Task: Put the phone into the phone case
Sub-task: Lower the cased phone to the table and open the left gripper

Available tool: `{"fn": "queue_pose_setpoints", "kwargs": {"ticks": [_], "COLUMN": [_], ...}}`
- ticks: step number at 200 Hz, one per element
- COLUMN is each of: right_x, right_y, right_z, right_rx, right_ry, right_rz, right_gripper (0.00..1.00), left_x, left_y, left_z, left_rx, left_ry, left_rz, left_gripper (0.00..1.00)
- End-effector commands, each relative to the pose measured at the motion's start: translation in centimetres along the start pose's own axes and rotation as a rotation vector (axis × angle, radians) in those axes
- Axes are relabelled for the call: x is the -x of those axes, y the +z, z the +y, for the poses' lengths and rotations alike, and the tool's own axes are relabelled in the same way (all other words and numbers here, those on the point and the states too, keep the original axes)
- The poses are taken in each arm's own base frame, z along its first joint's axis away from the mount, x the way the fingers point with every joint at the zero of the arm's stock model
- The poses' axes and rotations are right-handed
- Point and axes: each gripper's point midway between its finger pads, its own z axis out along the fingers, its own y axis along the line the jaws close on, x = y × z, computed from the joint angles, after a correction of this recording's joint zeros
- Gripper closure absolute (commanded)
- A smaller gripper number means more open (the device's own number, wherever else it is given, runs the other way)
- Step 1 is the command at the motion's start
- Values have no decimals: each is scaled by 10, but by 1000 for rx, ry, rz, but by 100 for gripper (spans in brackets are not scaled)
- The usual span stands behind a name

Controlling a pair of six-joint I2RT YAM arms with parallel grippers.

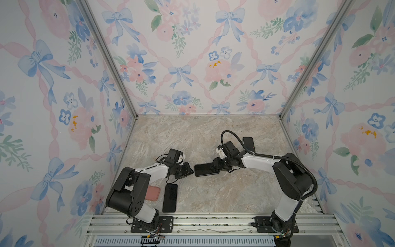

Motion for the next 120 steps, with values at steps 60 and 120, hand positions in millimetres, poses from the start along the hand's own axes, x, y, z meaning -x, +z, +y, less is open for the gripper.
{"fn": "queue_pose_setpoints", "kwargs": {"ticks": [60,120], "right_x": [-16,-19], "right_y": [-23,-32], "right_z": [-29,-30], "right_rx": [-235,-316], "right_ry": [-56,-101], "right_rz": [51,48], "right_gripper": [36,18], "left_x": [4,6], "left_y": [-2,-3], "left_z": [-13,-24], "left_rx": [-35,-62], "left_ry": [45,75], "left_rz": [13,14], "left_gripper": [73,64]}}
